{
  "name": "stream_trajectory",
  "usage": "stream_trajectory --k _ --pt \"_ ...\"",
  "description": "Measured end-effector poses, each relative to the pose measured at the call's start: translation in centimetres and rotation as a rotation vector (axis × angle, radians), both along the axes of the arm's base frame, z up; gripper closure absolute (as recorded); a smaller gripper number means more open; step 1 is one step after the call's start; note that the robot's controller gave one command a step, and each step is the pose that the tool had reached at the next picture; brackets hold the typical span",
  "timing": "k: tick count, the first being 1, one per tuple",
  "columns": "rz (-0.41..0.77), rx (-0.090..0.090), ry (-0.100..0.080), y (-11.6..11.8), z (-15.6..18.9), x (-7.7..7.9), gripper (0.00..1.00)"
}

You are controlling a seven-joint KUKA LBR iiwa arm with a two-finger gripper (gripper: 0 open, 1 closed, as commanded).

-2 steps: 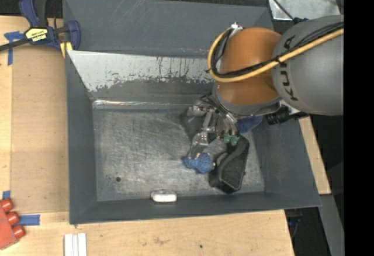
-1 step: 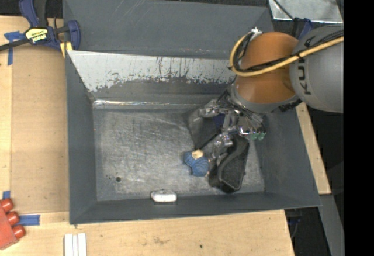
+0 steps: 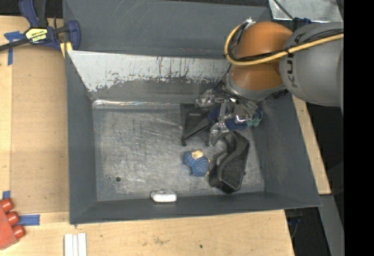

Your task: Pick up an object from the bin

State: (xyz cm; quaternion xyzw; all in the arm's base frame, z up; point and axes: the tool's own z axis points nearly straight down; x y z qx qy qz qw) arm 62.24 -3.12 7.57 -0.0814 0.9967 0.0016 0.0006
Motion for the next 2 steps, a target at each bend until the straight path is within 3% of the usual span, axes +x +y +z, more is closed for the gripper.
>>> stream_trajectory --k 1,2 --pt "0.130 -0.005 -0.004 -3.4 5.2 -2.8 0.00" --pt "0.175 -0.002 -0.001 -1.5 -0.3 0.2 0.00"
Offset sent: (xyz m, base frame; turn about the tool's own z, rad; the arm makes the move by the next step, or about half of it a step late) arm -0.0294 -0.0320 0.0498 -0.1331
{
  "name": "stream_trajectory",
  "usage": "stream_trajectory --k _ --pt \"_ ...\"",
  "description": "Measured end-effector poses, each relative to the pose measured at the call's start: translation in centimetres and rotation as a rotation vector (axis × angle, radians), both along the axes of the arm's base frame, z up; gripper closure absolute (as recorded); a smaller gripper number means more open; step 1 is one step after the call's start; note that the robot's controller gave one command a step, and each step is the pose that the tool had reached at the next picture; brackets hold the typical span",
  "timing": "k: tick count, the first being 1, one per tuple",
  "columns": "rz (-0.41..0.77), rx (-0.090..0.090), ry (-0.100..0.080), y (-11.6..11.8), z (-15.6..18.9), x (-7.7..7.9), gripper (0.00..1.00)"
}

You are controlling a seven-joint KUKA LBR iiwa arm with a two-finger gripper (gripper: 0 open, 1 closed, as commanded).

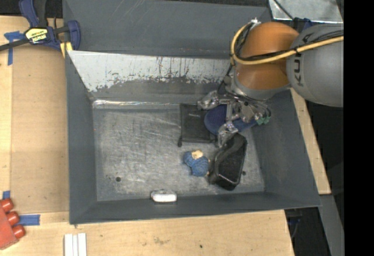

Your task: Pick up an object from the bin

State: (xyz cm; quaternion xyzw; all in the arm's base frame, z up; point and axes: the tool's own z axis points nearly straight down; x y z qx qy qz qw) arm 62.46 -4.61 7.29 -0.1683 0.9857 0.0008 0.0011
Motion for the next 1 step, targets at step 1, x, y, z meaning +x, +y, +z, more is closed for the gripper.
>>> stream_trajectory --k 1 --pt "-0.003 0.003 -0.018 0.12 0.55 0.42 1.00"
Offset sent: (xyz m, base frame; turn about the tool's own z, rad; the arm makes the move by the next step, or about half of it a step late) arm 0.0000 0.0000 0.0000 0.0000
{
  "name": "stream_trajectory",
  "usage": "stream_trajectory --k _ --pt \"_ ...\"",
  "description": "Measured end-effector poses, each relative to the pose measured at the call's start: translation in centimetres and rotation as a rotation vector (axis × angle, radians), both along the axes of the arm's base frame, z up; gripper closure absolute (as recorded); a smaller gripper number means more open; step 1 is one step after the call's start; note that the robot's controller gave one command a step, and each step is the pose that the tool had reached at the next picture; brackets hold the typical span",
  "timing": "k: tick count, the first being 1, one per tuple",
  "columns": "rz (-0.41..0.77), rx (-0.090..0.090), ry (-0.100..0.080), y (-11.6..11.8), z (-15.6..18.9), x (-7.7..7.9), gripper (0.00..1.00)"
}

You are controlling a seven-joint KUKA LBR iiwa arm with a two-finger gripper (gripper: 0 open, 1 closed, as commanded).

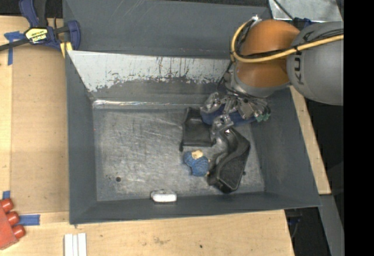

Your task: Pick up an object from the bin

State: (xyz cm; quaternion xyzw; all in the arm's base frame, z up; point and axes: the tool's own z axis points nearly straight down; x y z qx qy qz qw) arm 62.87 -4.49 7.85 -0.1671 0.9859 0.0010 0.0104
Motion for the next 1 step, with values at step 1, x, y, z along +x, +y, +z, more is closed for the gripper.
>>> stream_trajectory --k 1 --pt "0.256 -0.010 0.008 -1.80 14.51 0.05 1.00"
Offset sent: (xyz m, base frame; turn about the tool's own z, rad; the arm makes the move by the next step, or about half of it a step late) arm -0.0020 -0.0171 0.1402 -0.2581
